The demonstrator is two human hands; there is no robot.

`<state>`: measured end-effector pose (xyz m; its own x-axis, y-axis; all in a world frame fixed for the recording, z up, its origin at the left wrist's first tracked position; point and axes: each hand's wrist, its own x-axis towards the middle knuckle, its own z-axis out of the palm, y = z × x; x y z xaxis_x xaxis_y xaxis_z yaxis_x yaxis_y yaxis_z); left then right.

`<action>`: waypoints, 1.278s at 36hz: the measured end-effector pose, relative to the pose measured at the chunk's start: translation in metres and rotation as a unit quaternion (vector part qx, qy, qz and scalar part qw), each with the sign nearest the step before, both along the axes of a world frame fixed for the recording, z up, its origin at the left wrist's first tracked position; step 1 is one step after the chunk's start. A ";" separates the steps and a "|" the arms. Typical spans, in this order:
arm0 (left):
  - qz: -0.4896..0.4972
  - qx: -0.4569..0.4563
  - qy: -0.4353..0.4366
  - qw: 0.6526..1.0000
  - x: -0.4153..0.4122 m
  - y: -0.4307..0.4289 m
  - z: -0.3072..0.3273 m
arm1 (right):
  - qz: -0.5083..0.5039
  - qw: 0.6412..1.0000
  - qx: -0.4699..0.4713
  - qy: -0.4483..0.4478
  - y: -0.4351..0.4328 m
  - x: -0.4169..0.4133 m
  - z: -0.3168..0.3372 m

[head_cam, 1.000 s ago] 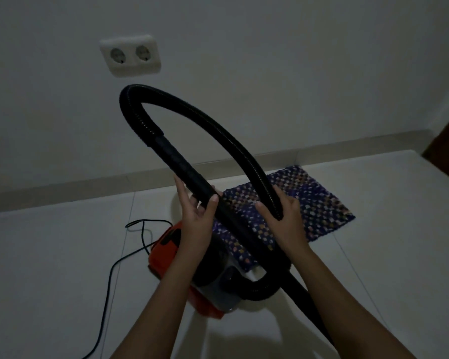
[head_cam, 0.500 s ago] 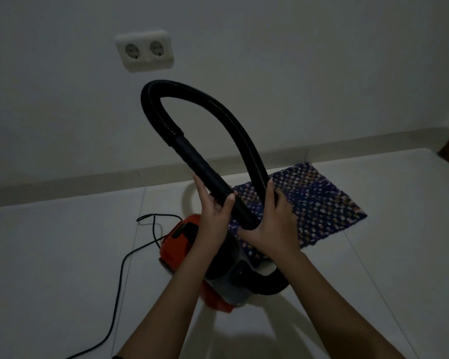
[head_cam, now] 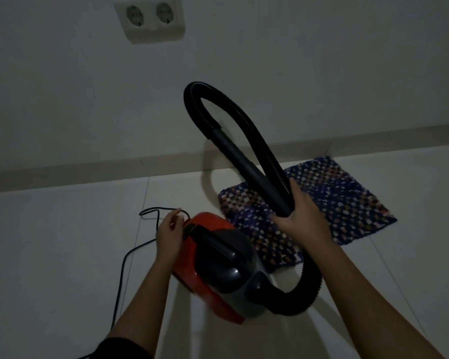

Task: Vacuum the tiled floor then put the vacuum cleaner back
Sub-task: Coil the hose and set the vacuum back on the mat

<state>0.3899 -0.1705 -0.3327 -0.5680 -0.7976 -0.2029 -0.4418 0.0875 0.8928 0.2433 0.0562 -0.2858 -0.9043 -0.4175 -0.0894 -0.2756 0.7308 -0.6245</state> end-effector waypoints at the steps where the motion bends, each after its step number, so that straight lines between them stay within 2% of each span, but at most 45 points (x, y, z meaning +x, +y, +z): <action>1: 0.002 0.000 -0.031 1.000 0.004 -0.004 -0.011 | 0.002 1.000 -0.006 -0.009 -0.005 -0.004 -0.003; 4: 0.014 0.009 -0.091 0.996 0.010 -0.012 -0.037 | 0.008 0.999 -0.022 -0.024 -0.018 -0.013 -0.014; 10: -0.007 0.069 -0.137 0.988 0.001 -0.022 -0.059 | 0.013 0.998 -0.030 -0.048 -0.025 -0.027 -0.030; 17: 0.008 0.134 -0.129 0.983 -0.006 -0.035 -0.073 | 0.022 0.996 -0.053 -0.072 -0.022 -0.034 -0.035; 26: 0.020 0.110 -0.156 0.981 0.001 -0.026 -0.080 | 0.020 0.995 -0.085 -0.052 -0.024 -0.028 -0.020; 35: 0.035 0.114 -0.173 0.978 0.016 -0.014 -0.082 | 0.002 0.997 -0.079 -0.023 -0.014 -0.026 -0.005; 41: 0.050 0.123 -0.152 0.979 0.018 -0.009 -0.081 | 0.006 0.997 -0.077 -0.026 -0.012 -0.024 -0.003; 46: 0.089 0.205 -0.079 0.971 0.014 -0.009 -0.071 | 0.009 0.996 -0.090 -0.021 -0.009 -0.025 -0.001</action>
<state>0.4041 -0.1796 -0.4037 -0.3637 -0.7144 -0.5978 -0.5517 -0.3519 0.7562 0.2183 0.0476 -0.2870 -0.8939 -0.4455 -0.0496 -0.2575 0.6009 -0.7567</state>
